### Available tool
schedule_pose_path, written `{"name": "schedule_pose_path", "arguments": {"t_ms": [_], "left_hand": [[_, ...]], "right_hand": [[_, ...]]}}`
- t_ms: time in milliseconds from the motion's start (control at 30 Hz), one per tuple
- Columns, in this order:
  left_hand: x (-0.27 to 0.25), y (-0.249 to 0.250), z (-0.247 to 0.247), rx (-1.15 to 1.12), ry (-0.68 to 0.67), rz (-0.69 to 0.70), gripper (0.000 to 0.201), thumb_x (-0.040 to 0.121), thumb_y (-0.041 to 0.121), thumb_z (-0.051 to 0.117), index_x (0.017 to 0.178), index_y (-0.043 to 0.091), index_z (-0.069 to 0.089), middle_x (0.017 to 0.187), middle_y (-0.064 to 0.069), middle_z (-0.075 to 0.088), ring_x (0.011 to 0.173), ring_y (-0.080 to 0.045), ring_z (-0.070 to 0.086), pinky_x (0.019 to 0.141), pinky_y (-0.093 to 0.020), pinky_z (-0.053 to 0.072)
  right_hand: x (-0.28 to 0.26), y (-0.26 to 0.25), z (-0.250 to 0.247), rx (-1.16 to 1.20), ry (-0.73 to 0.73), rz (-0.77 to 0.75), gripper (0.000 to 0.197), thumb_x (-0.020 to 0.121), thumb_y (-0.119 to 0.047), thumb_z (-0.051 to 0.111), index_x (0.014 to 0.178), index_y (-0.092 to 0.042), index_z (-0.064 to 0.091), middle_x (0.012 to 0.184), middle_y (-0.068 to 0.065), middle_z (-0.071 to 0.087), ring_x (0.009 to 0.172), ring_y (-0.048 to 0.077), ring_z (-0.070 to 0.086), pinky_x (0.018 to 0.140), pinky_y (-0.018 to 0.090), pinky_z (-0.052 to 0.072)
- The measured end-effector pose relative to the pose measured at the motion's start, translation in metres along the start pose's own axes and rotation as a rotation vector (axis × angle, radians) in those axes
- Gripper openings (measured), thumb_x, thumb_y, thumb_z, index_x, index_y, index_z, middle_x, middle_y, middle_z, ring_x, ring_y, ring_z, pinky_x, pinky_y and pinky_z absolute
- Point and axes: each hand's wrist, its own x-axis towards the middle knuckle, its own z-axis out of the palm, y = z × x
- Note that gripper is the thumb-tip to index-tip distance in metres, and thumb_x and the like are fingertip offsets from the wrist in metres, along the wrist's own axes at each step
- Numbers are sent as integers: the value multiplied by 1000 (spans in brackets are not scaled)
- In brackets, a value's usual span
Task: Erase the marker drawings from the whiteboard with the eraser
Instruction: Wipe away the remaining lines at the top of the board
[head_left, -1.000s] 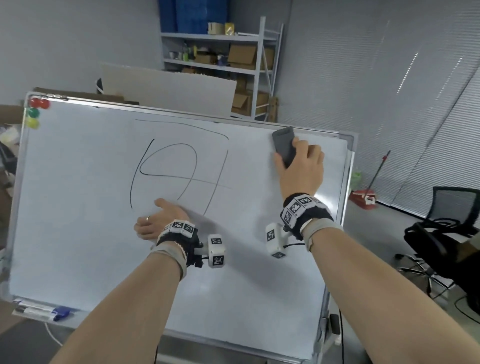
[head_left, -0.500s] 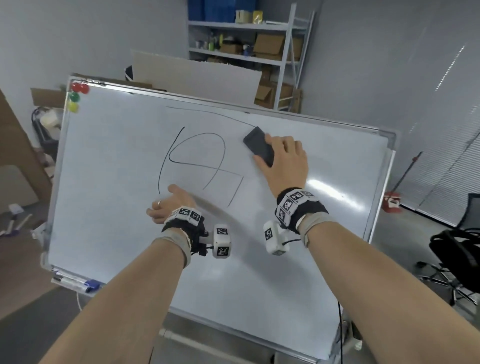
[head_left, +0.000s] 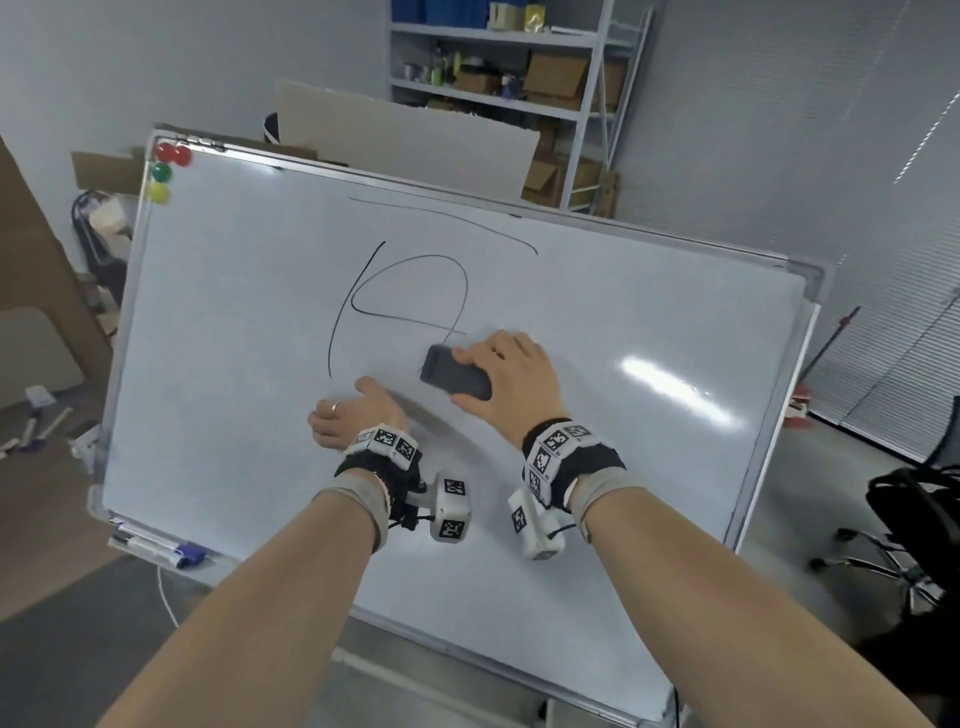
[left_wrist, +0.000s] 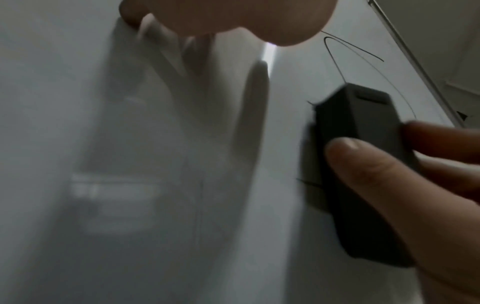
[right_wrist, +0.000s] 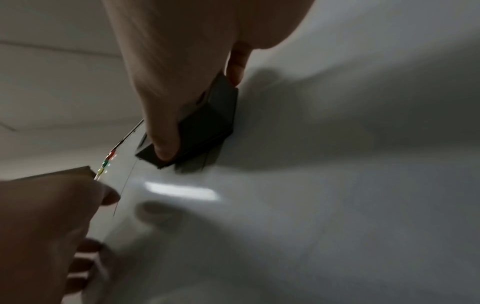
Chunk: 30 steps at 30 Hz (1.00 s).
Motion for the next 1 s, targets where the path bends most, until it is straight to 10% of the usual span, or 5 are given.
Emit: {"name": "schedule_pose_path", "arguments": {"t_ms": [167,467,700,867,1000], "left_hand": [[4,-1,-5,25,-19,9,66,100,47,32,147,0,31,156,-16,27,143,-34,24,119,-43,15],[19,-2,-9,27,-8,-3,69,101,52,26,147,1,33,154,-16,29,140,-34,27,118,-44,18],[43,4,-19,-25,182,19,59,102,48,33,142,7,45,154,-7,33,142,-25,27,113,-36,16],[65,11,-12,-25,258,63,59,101,51,33,140,9,47,151,-5,38,140,-23,33,107,-25,17],[65,-2,-22,-46,171,3,65,101,51,31,147,5,37,157,-10,30,145,-27,25,115,-39,17]], "right_hand": [[-1,-4,-8,-148,-78,-92,46,79,-49,72,119,-28,61,107,0,61,101,26,53,87,41,41],[34,16,-40,-149,275,307,43,80,-44,69,115,-22,55,105,7,53,94,29,48,80,40,41],[7,-33,15,15,-200,-63,48,74,-53,72,113,-28,60,102,-1,56,98,24,52,84,38,42],[17,-2,-5,-56,51,-15,45,72,-45,74,110,-23,62,100,2,58,94,28,55,79,40,44],[24,-13,1,-78,186,26,44,75,-42,73,112,-20,62,102,5,57,94,29,53,76,40,45]]}}
